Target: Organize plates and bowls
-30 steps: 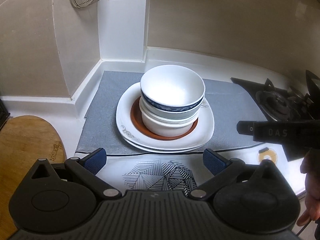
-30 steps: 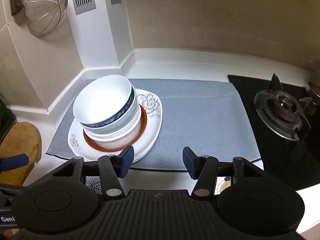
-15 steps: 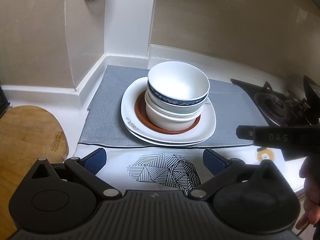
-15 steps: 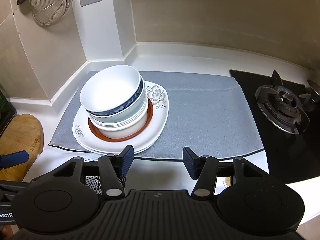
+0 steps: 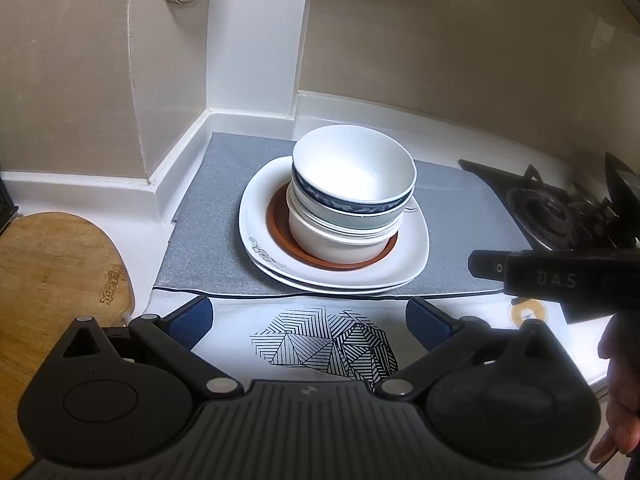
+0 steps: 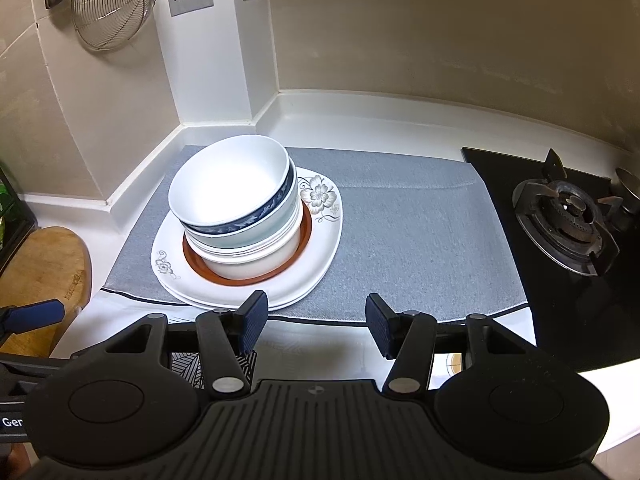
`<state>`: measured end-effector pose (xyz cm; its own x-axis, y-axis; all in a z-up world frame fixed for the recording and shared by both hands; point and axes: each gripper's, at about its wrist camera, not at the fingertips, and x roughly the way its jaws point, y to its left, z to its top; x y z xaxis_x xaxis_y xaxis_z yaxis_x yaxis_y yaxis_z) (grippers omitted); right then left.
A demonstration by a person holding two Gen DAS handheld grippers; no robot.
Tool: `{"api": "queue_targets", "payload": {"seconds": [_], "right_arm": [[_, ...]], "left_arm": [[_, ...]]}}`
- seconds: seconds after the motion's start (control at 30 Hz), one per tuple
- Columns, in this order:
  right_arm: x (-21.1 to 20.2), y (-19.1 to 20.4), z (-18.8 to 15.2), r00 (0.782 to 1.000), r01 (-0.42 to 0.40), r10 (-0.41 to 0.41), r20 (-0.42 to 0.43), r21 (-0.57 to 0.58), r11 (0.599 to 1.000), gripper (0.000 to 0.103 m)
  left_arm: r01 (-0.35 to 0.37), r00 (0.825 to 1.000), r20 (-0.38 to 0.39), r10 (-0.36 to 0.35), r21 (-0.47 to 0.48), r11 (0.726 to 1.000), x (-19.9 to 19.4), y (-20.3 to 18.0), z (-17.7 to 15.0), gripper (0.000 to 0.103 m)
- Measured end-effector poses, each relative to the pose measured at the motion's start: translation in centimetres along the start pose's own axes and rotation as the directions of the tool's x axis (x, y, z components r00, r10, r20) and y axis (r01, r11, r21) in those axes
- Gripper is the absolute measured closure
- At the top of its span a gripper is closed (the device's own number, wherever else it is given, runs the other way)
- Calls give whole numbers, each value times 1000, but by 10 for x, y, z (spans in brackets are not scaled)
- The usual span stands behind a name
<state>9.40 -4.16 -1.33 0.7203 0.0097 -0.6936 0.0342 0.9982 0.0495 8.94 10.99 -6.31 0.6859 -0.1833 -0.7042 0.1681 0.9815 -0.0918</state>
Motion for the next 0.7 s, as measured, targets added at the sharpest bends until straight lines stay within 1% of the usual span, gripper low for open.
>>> {"api": "queue_targets", "payload": {"seconds": [0.47,0.7], "right_arm": [[2,2,1,1000,-13,13,-4,-4,1000,46],[3,3,2,1000,-16,16,-1,-8,1000,46]], "left_arm": [[-1,1000,-2,1,0,1000,2,1,1,0],[2,1000,9,-2,-2,1000,1,0,1,0]]}}
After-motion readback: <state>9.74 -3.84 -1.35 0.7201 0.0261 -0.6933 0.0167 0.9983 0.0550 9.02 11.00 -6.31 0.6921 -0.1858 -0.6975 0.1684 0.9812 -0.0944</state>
